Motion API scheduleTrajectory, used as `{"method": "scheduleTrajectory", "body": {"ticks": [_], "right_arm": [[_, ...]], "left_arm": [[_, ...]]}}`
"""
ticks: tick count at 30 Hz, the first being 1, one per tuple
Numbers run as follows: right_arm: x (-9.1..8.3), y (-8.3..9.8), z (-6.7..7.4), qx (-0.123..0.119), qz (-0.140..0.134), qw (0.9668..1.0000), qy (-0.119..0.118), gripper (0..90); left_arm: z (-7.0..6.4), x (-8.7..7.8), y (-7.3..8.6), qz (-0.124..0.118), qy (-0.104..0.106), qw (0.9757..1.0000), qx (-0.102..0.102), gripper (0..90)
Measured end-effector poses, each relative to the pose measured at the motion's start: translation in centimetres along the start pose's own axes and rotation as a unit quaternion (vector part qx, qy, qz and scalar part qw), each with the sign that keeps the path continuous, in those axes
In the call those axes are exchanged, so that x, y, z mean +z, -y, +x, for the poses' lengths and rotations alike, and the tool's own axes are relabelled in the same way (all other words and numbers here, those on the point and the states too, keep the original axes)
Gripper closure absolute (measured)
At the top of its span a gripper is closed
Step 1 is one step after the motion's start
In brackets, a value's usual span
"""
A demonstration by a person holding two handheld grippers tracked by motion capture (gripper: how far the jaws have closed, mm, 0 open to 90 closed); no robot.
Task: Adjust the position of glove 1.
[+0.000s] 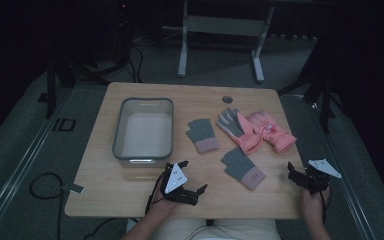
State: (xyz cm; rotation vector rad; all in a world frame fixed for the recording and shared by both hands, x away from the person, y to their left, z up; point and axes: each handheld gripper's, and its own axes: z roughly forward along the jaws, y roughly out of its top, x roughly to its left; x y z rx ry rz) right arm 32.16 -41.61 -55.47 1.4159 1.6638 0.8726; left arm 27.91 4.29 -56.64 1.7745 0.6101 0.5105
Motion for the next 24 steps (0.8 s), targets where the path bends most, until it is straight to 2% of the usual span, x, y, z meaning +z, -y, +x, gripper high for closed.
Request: {"method": "scheduleTrajectory", "body": {"ticks": [3,8,11,13,17,18,20,24], "right_arm": [[-0.1,-0.2,0.2,-0.007,0.005,1.0,-0.003,13.1],[-0.4,-1.0,0.4,-0.002,0.007,0.9997,-0.025,13.1],[-0.8,-2.0,1.0,-0.005,0.012,0.999,-0.043,13.1],[-1.0,-2.6,1.4,-0.013,0.014,0.9987,-0.047,13.1],[-1.1,-3.8,1.9,-0.014,0.01,0.9982,-0.058,13.0],[-1.1,-3.8,1.9,-0.014,0.01,0.9982,-0.058,13.0],[-1.3,-5.0,2.3,-0.021,0.0,0.9983,-0.055,13.0],[-1.6,-6.7,2.8,-0.009,-0.004,0.9978,-0.066,13.0]], "left_arm": [[0.1,0.0,0.0,0.002,0.0,1.0,-0.002,0.0],[0.0,0.0,0.0,0.0,-0.001,1.0,0.0,0.0],[-0.1,0.0,0.0,-0.001,-0.003,1.0,0.002,0.0],[0.0,0.0,0.0,-0.001,-0.003,1.0,0.0,0.0],[0.0,0.0,0.0,-0.001,-0.001,1.0,-0.002,0.0],[0.1,0.0,0.0,0.0,0.001,1.0,-0.003,0.0],[0.1,0.0,0.0,0.001,0.002,1.0,-0.003,0.0],[0.0,0.0,0.0,0.001,0.004,1.0,-0.002,0.0]]}}
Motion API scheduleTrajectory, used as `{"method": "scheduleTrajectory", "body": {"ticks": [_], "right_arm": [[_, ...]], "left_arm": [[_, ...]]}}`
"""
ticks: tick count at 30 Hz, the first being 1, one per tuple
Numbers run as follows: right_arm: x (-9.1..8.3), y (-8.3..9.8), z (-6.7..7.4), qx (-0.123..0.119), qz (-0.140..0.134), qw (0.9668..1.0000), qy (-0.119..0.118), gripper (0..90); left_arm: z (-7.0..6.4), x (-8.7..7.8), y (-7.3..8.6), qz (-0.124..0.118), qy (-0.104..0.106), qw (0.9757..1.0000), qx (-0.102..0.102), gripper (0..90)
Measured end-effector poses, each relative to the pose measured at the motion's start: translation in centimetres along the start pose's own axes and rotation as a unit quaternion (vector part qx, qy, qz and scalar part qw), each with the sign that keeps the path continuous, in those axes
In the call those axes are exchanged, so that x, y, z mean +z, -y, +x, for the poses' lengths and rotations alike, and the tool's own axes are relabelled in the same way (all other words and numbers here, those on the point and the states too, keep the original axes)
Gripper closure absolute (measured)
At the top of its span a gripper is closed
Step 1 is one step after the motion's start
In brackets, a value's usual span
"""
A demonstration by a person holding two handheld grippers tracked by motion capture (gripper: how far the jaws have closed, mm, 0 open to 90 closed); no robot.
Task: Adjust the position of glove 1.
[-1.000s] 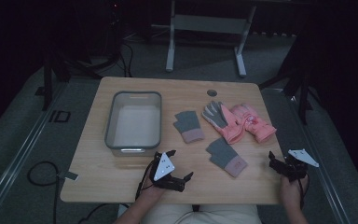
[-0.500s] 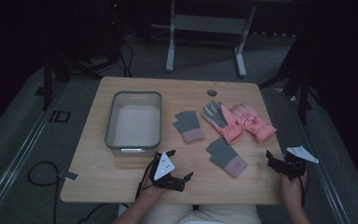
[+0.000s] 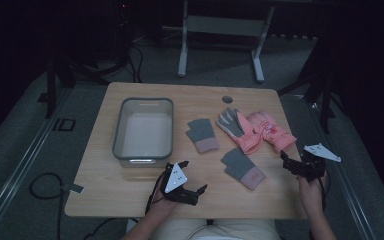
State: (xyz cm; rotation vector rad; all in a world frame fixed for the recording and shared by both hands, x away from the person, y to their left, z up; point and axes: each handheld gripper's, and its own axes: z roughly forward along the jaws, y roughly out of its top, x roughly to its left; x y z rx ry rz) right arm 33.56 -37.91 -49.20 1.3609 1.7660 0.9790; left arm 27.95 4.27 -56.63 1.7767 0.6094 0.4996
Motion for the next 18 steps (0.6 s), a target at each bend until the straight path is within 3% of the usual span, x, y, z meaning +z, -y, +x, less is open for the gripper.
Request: {"method": "scheduleTrajectory", "body": {"ticks": [7,8,9,10,13,18], "right_arm": [[-0.1,-3.2,1.4,-0.014,-0.014,0.9997,-0.018,13.1],[0.1,-4.4,2.1,-0.023,-0.018,0.9991,-0.031,13.1],[0.1,-4.4,2.1,-0.023,-0.018,0.9991,-0.031,13.1],[0.5,-5.2,2.7,-0.043,-0.02,0.9982,-0.038,13.1],[1.3,-6.4,3.7,-0.068,-0.02,0.9962,-0.051,13.2],[2.1,-7.8,4.8,-0.079,-0.022,0.9945,-0.065,13.2]], "left_arm": [[-0.1,0.0,0.0,-0.002,0.001,1.0,0.002,0.0],[-0.1,-0.1,0.0,-0.001,0.001,1.0,0.002,0.0],[-0.1,-0.1,0.0,-0.001,0.001,1.0,0.002,0.0],[0.0,0.0,0.0,-0.001,0.003,1.0,0.001,0.0],[0.2,0.0,0.0,0.001,0.007,1.0,-0.005,0.0],[0.1,-0.1,0.0,0.001,0.004,1.0,-0.003,0.0]]}}
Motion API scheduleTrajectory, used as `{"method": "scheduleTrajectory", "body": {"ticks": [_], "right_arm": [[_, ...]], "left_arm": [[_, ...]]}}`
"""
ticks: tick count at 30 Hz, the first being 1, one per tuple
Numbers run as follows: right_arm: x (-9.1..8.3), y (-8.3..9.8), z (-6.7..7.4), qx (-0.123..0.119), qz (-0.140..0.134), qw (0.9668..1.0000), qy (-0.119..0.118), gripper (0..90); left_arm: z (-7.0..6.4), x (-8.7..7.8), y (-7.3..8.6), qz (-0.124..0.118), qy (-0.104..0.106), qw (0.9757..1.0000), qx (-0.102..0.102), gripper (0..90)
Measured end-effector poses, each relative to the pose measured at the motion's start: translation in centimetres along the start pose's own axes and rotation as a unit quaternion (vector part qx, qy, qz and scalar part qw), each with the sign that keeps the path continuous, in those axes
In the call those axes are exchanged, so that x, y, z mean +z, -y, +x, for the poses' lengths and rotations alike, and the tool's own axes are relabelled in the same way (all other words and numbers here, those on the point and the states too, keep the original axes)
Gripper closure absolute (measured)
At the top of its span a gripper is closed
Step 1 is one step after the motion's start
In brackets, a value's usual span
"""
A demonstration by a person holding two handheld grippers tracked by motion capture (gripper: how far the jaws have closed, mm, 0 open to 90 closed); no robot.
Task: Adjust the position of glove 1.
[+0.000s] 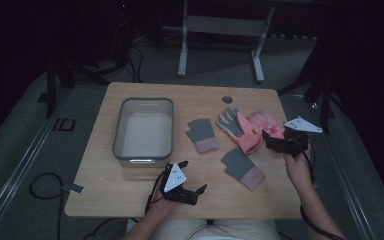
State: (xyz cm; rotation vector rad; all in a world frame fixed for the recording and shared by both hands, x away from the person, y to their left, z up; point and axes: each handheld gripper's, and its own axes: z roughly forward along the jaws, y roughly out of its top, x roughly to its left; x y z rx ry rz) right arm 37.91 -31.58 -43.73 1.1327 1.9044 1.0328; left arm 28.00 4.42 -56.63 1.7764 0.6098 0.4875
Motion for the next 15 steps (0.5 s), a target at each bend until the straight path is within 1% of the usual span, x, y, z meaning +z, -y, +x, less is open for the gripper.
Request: {"method": "scheduleTrajectory", "body": {"ticks": [1,3,5,6,7,9,11,12,13,14,15], "right_arm": [[0.4,-0.7,0.4,-0.005,-0.006,0.9999,-0.008,13.4],[1.1,-1.3,0.8,-0.015,0.001,0.9997,-0.017,14.0],[1.5,-1.8,1.2,-0.023,0.005,0.9992,-0.032,14.3],[1.5,-1.8,1.2,-0.023,0.005,0.9992,-0.032,14.3],[2.2,-2.3,1.8,-0.034,0.009,0.9982,-0.048,14.2],[2.7,-2.9,2.3,-0.036,0.013,0.9977,-0.056,13.9],[2.9,-3.1,2.5,-0.036,0.013,0.9977,-0.056,13.9],[3.3,-3.7,2.9,-0.037,0.008,0.9976,-0.057,13.6],[3.3,-3.7,2.9,-0.037,0.008,0.9976,-0.057,13.6],[3.6,-4.4,3.4,-0.039,0.0,0.9977,-0.056,14.3],[3.6,-4.4,3.4,-0.039,0.0,0.9977,-0.056,14.3]], "left_arm": [[0.0,0.0,0.0,0.001,-0.001,1.0,0.002,0.0],[0.0,0.0,0.0,0.001,-0.001,1.0,0.002,0.0],[0.0,0.0,0.0,0.0,0.0,1.0,0.0,0.0],[0.0,0.0,0.0,0.0,0.0,1.0,0.0,0.0],[0.0,0.0,0.0,0.001,0.001,1.0,0.0,0.0],[0.0,0.0,0.0,0.001,0.0,1.0,0.0,0.0],[0.0,0.0,0.0,0.0,0.0,1.0,0.001,0.0],[0.0,0.0,0.0,0.001,0.0,1.0,0.001,0.0],[0.0,0.0,0.0,0.001,0.0,1.0,0.001,0.0],[0.0,0.0,0.0,0.001,0.001,1.0,0.001,0.0],[0.0,0.0,0.0,0.001,0.001,1.0,0.001,0.0]]}}
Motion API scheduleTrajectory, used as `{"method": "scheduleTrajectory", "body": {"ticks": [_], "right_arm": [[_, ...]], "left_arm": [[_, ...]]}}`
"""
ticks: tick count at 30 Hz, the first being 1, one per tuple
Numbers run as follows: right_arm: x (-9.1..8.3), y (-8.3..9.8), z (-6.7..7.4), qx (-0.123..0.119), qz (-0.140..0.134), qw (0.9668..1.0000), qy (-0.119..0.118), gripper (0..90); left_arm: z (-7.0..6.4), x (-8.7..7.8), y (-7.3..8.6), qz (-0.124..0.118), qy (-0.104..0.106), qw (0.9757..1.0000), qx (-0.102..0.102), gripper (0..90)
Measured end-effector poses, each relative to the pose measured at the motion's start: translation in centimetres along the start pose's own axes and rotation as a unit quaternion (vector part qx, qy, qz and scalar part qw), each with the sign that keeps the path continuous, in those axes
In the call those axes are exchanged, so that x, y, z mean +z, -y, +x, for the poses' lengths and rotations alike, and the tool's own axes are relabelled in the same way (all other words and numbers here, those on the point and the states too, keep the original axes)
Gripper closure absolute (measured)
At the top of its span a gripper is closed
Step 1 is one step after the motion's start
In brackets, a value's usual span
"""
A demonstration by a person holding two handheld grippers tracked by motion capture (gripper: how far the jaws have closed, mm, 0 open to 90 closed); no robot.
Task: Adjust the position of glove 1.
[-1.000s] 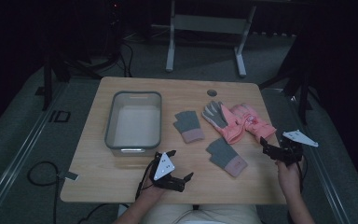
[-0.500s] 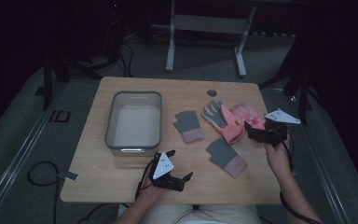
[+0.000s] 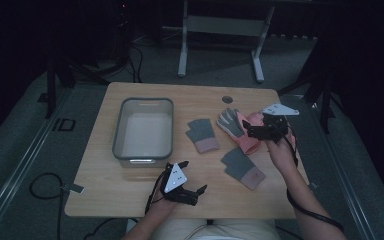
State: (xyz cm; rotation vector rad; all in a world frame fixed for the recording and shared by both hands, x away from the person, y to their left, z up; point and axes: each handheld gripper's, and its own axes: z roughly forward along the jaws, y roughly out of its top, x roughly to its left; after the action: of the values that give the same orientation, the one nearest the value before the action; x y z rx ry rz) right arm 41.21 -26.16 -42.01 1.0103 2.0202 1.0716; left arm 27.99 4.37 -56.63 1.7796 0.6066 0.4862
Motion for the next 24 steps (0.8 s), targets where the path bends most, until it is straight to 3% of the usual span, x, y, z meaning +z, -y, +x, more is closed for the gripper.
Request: {"method": "scheduleTrajectory", "body": {"ticks": [5,9,11,12,14,18,24], "right_arm": [[1.6,-1.1,0.7,-0.007,-0.001,0.9999,-0.013,16.1],[3.4,-1.5,1.2,0.004,0.015,0.9987,-0.048,13.3],[4.4,-1.4,1.5,0.006,0.041,0.9964,-0.074,11.9],[4.4,-1.4,1.5,0.006,0.041,0.9964,-0.074,11.9],[5.7,-0.9,2.1,0.006,0.061,0.9927,-0.104,10.5],[6.9,-0.7,3.1,0.0,0.073,0.9904,-0.117,10.7],[8.4,-0.9,4.1,-0.007,0.085,0.9852,-0.148,19.4]], "left_arm": [[0.0,0.0,0.0,-0.001,0.001,1.0,-0.002,0.0],[0.0,0.0,0.0,0.0,0.002,1.0,-0.002,0.0],[0.0,0.0,0.0,-0.001,0.003,1.0,-0.003,0.0],[0.0,0.0,0.0,-0.001,0.003,1.0,-0.003,0.0],[0.0,0.0,0.0,0.0,0.003,1.0,-0.001,0.0],[0.0,0.0,0.0,0.0,0.004,1.0,0.001,0.0],[0.0,0.0,0.0,0.001,0.004,1.0,0.001,0.0]]}}
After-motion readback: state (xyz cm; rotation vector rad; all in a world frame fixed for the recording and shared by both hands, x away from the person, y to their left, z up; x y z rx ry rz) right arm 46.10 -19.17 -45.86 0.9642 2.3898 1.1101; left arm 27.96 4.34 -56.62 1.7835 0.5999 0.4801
